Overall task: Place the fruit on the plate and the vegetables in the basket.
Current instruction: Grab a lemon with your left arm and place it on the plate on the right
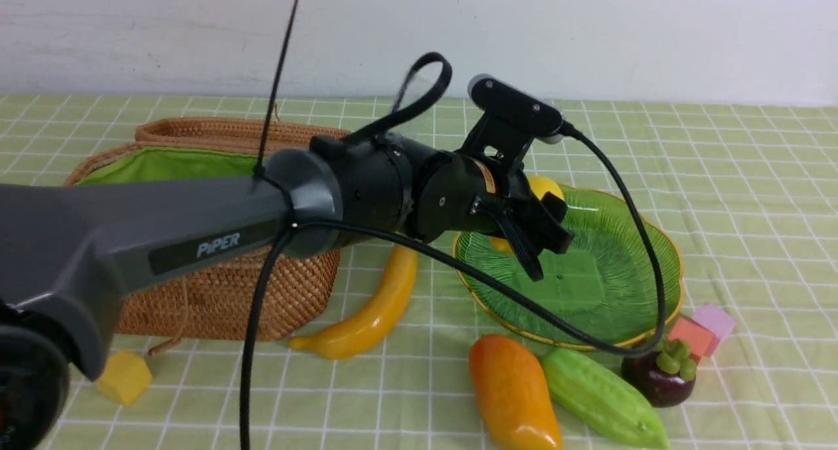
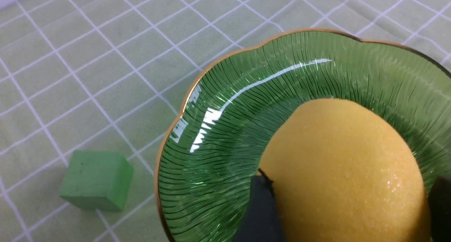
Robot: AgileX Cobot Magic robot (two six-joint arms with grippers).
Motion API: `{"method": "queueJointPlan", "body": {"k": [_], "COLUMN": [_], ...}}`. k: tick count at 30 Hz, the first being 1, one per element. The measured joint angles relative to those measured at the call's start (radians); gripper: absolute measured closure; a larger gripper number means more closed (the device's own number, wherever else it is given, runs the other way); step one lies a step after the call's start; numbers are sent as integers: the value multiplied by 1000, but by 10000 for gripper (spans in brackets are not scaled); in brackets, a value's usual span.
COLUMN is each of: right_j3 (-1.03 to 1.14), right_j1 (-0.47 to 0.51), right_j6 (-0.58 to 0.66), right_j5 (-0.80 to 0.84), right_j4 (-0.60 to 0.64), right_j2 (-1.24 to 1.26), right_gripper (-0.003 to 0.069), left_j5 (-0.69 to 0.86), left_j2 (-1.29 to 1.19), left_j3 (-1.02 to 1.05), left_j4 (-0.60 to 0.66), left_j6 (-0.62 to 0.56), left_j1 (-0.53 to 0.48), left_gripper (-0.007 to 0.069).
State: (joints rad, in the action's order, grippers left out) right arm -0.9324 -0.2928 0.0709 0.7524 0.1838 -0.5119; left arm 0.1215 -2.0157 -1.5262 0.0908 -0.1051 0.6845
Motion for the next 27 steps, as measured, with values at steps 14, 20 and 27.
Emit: {"method": "queueJointPlan", "body": {"k": [14, 20, 27], "right_j3": [0, 0, 0], "right_j1": [0, 0, 0], "right_j6": [-18, -18, -18], "right_j5": [-4, -3, -3], "right_j4": [1, 8, 8], "right_j2": [0, 0, 0], "right_gripper": [498, 497, 497], "left_j5": [-42, -42, -27], "left_j2": [-22, -22, -22], "left_j3": [0, 0, 0], "left_j4": [2, 2, 2], "left_j6": [0, 0, 0], "left_j1": [0, 0, 0], "left_gripper": [83, 84, 81]}}
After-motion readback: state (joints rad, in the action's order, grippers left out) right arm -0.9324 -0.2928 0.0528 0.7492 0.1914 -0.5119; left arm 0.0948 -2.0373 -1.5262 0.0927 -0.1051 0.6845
